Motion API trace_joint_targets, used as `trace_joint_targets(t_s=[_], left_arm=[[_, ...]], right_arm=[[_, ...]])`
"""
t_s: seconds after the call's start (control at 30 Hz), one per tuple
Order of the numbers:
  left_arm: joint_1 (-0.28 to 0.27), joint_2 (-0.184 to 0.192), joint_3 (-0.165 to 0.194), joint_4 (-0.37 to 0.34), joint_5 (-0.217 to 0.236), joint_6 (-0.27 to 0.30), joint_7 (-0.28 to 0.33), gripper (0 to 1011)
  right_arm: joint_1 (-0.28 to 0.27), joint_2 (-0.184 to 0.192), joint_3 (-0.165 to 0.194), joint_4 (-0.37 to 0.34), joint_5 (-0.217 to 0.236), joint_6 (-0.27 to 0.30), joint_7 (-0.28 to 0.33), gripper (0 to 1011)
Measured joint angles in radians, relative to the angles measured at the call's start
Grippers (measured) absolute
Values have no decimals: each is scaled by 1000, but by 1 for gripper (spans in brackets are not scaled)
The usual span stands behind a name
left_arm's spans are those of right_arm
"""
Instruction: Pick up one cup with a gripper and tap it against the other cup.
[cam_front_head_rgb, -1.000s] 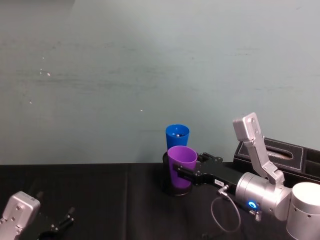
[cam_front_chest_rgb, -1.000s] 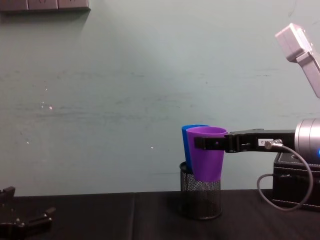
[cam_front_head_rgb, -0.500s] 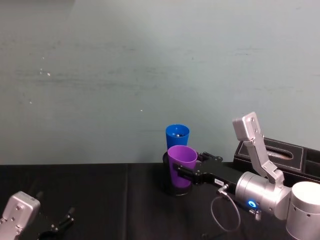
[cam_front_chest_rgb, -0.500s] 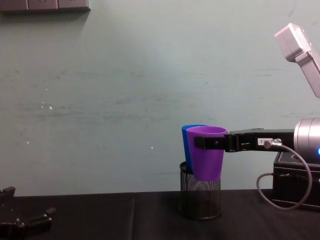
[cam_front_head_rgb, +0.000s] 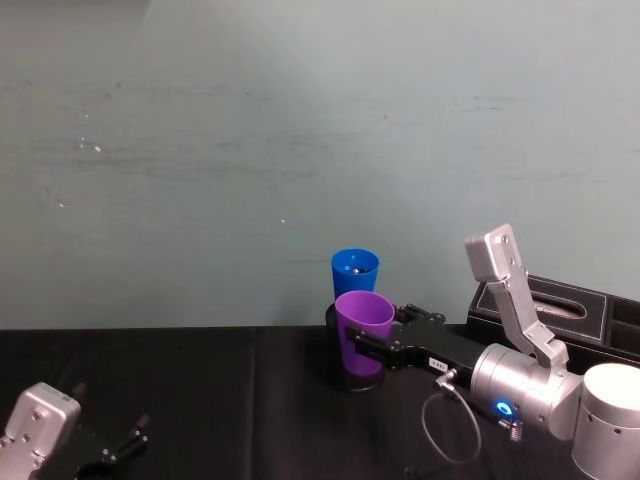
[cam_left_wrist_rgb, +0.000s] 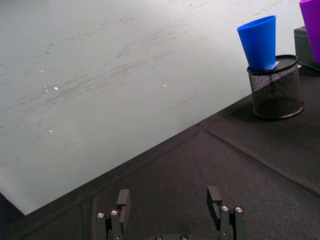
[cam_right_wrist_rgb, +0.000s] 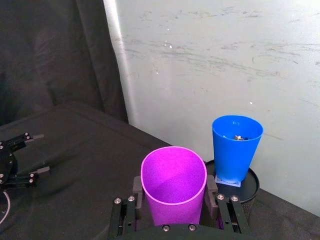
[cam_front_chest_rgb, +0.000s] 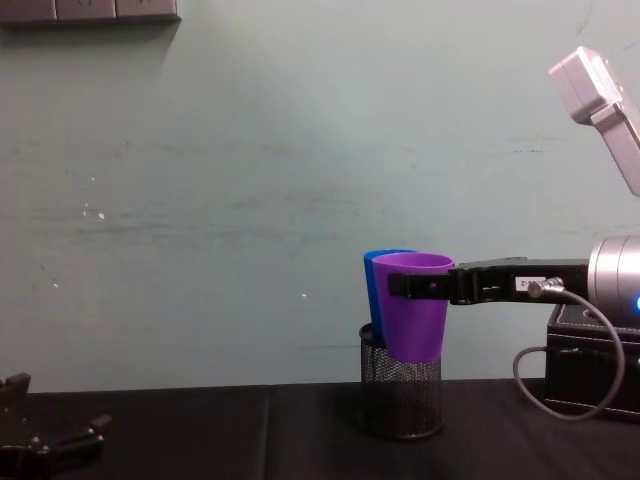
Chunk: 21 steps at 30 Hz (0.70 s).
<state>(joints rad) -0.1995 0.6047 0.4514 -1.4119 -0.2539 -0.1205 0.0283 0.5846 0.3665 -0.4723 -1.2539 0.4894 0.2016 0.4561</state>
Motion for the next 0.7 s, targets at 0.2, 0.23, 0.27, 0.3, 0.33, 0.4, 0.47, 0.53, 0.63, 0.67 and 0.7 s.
trace_joint_targets(t_s=[0.2,0.23,0.27,0.3,0.33,0.4,0.47,0.53,0.63,0.67,0.7], left_arm=[[0,0,0,0,0,0,0,1005],[0,0,0,0,0,0,0,1005],[0,0,0,0,0,0,0,1004],[0,0,0,0,0,0,0,1004],[0,0,0,0,0,0,0,1005],[0,0,0,0,0,0,0,1005],[0,0,0,0,0,0,0,1004],[0,0,0,0,0,0,0,1005],[0,0,0,0,0,0,0,1005],[0,0,0,0,0,0,0,1005],[0,0,0,0,0,0,0,1005]], right_arm=[[0,0,0,0,0,0,0,723],[0,0,0,0,0,0,0,723],[0,0,0,0,0,0,0,723],[0,0,0,-1,1,0,0,723],[0,0,0,-1,1,0,0,724],[0,0,0,-1,1,0,0,723],[0,0,0,-1,1,0,0,723],[0,0,0,-1,1,0,0,723],[0,0,0,-1,1,0,0,723],[0,0,0,-1,1,0,0,723],[0,0,0,-1,1,0,0,723]])
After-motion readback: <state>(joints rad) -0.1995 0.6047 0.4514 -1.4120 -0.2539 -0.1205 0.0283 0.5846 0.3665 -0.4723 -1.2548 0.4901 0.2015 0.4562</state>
